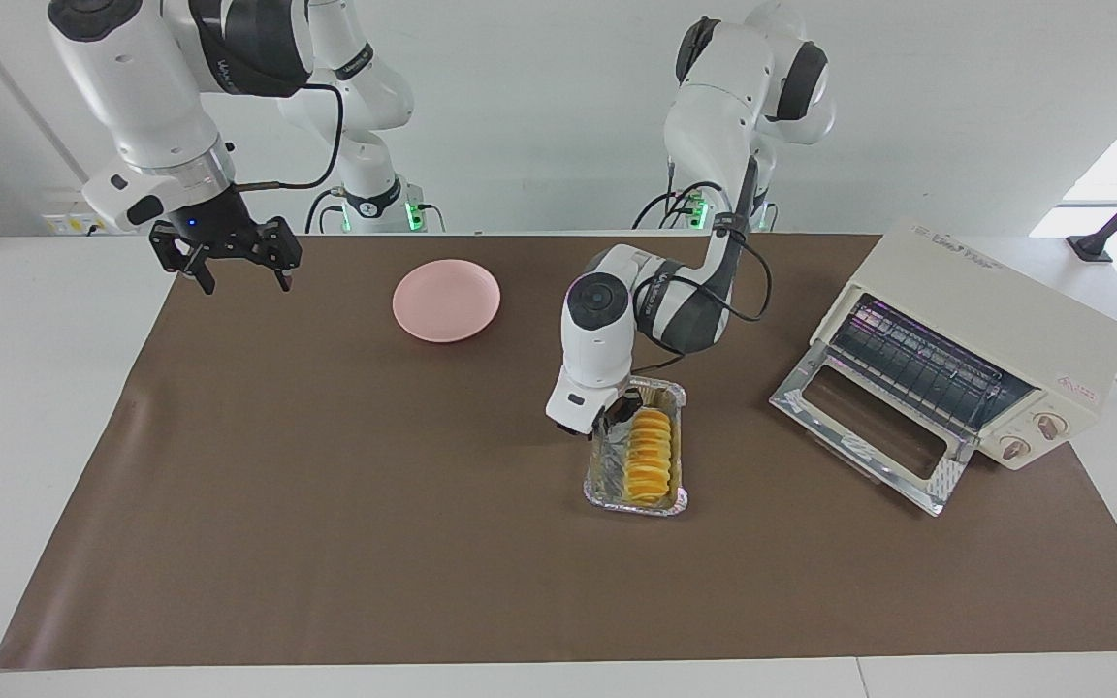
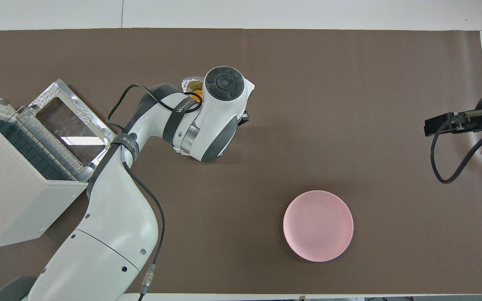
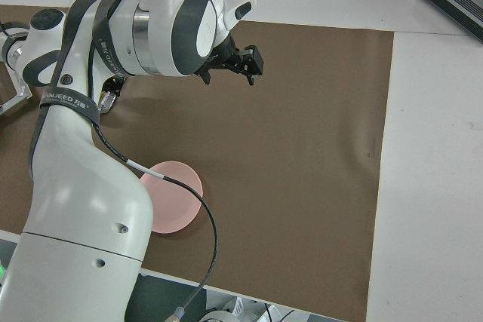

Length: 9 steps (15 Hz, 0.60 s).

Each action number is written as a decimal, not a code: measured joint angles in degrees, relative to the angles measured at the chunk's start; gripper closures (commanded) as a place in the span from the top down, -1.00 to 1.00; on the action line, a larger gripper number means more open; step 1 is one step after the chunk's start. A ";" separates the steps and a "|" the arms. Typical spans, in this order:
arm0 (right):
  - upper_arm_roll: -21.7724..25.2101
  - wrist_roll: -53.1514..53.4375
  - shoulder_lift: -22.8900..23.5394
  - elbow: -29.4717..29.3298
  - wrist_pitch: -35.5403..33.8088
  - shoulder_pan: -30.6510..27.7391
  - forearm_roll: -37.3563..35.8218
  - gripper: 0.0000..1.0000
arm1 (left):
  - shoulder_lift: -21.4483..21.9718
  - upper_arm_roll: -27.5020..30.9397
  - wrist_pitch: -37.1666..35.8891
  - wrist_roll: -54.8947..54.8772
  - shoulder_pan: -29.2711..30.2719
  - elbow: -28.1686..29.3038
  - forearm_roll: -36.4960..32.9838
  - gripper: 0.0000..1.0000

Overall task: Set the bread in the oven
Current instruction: 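Carry the foil tray with the left gripper to the oven opening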

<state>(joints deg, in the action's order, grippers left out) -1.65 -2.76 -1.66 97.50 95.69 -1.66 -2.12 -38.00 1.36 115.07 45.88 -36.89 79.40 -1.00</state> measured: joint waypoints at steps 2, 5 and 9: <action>0.09 0.02 0.94 -1.15 -0.53 0.00 0.00 1.00 | -0.10 0.03 0.03 0.33 0.30 -0.56 0.87 -1.00; 0.18 0.59 1.32 -2.07 -1.80 -0.11 0.29 1.00 | -0.10 0.86 -1.31 0.83 0.49 -1.78 1.74 -1.00; 0.28 1.94 1.32 -2.69 -1.60 -0.17 2.13 1.00 | 0.46 6.29 -13.82 1.17 0.56 -9.83 2.95 -1.00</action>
<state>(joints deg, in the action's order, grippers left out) -1.37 -0.82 -0.34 94.81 94.09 -1.83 0.01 -37.55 7.65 101.25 47.04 -36.32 69.57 1.95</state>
